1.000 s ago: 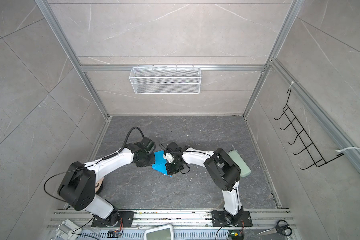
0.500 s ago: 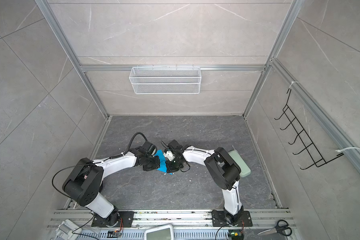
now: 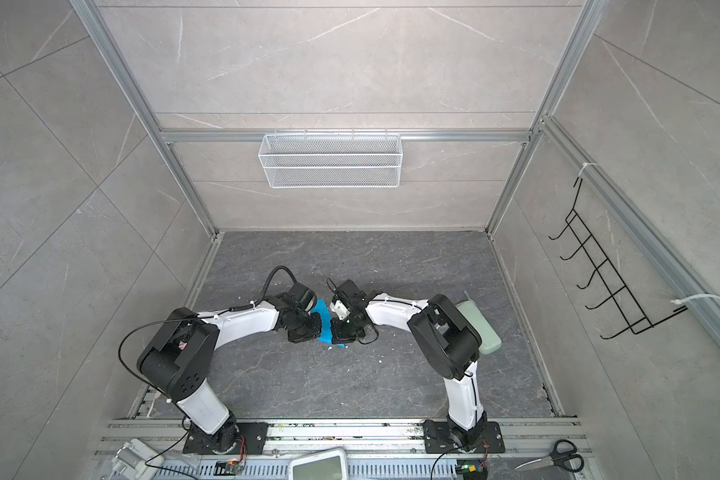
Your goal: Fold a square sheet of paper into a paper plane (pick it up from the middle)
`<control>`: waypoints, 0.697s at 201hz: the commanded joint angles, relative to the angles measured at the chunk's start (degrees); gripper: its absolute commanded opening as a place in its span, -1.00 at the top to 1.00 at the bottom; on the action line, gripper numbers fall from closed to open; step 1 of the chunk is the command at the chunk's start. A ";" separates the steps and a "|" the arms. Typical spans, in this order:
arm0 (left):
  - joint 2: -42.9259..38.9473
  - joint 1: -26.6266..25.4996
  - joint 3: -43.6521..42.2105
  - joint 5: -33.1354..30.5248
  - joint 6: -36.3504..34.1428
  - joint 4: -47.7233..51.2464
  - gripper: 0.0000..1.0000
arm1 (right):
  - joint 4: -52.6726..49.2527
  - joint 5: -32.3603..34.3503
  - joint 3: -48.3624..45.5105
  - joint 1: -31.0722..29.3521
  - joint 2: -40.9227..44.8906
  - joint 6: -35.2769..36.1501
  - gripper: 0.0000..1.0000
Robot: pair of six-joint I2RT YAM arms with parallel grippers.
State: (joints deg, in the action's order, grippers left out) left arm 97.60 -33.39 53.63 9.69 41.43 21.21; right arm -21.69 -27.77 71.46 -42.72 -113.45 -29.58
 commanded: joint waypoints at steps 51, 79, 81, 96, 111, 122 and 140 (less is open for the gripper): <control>1.80 0.03 1.62 -1.91 0.72 2.96 0.83 | 2.99 -2.05 2.24 -0.39 -4.37 -6.75 0.85; 2.04 0.06 1.72 -2.47 0.74 3.87 0.84 | 2.23 -2.38 2.79 -0.51 -4.76 -6.61 0.86; 2.02 0.07 1.78 -2.55 0.75 4.02 0.84 | 2.15 -2.29 2.78 -0.52 -4.76 -6.58 0.86; 2.19 0.02 1.98 -3.18 0.69 4.93 0.85 | 1.50 -1.74 2.52 -0.51 -4.68 -6.48 0.86; 2.14 0.08 1.92 -3.94 0.61 5.63 0.85 | 0.11 -0.27 2.08 -0.44 -4.38 -6.28 0.86; 2.12 0.10 2.04 -4.59 0.60 6.28 0.85 | -0.61 1.23 1.26 -0.30 -3.83 -6.25 0.86; 2.07 0.01 2.02 -5.45 0.36 7.05 0.86 | -1.80 3.14 -0.46 -0.11 -2.63 -5.80 0.86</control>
State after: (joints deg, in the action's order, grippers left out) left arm 98.50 -33.45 55.20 7.90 41.60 23.33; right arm -19.20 -29.02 73.12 -42.78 -116.73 -35.20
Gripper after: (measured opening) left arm 0.074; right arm 0.073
